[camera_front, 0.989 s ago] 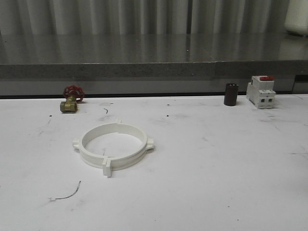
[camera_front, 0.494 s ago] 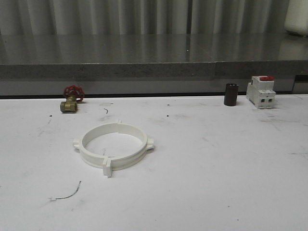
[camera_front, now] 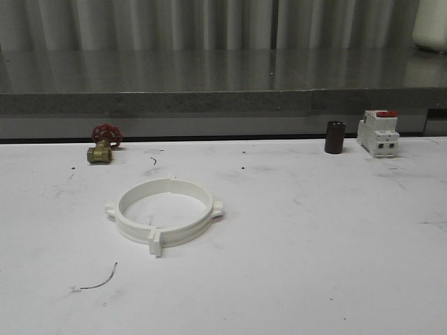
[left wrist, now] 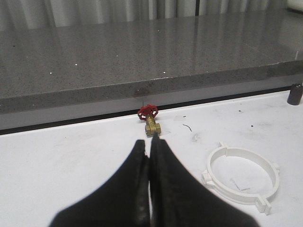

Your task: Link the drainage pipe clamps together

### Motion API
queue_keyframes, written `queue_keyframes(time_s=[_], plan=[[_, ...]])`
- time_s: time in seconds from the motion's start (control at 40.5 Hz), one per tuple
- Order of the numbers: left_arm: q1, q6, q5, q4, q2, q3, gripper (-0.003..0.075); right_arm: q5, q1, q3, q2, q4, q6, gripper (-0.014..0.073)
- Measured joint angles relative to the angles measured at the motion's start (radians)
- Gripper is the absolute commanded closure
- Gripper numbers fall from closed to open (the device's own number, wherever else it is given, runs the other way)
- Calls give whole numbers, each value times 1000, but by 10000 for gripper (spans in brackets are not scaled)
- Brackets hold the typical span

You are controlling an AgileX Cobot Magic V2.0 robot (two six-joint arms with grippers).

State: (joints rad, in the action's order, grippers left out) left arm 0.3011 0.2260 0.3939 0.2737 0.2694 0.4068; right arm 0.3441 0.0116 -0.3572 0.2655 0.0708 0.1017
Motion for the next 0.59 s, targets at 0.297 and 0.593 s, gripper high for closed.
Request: queue_keyframes(time_s=[0.297,0.593], plan=[[0,0,0,0,0,0,741,0,0,0,-8,0,0,715],[0,0,0,0,0,0,741,0,0,0,-8,0,0,715]])
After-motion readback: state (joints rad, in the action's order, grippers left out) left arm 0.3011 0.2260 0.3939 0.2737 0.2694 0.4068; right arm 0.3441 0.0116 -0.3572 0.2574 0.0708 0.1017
